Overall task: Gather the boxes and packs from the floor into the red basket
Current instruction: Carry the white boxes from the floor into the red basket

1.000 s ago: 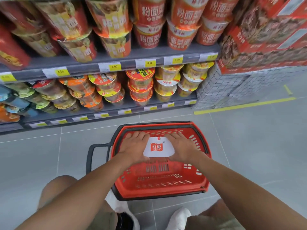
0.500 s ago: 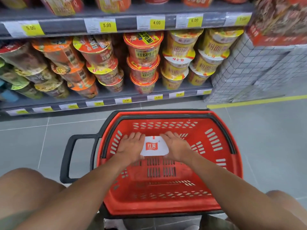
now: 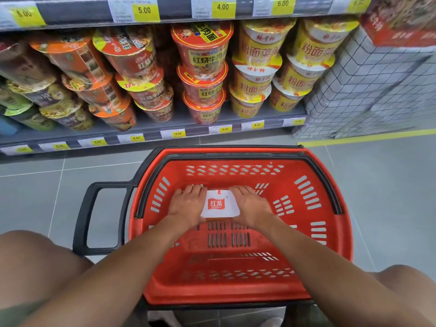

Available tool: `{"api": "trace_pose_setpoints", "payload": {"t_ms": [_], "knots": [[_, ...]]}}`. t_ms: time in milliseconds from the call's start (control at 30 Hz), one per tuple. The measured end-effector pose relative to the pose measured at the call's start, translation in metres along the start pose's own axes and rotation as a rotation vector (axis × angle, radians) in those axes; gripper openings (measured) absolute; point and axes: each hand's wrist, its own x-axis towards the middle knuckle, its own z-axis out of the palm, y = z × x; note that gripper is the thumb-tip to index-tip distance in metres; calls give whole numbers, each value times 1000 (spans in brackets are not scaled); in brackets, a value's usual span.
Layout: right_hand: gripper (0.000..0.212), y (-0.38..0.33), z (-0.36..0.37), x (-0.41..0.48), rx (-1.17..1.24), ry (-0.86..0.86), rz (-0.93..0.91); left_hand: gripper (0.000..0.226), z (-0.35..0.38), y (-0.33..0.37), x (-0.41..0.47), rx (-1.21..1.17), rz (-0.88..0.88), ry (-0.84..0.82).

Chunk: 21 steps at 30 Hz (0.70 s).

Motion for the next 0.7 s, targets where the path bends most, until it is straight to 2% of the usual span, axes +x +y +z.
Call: {"api": "trace_pose_setpoints", "payload": {"t_ms": [433,700], "knots": [[112,-17,-18,-20,-78,-97,43,110,-19,2,-14,9,37,-67],[110,-46,-126,-90,-60,-117,80,103,-129,-5,-75,-70,102,-42]]}}
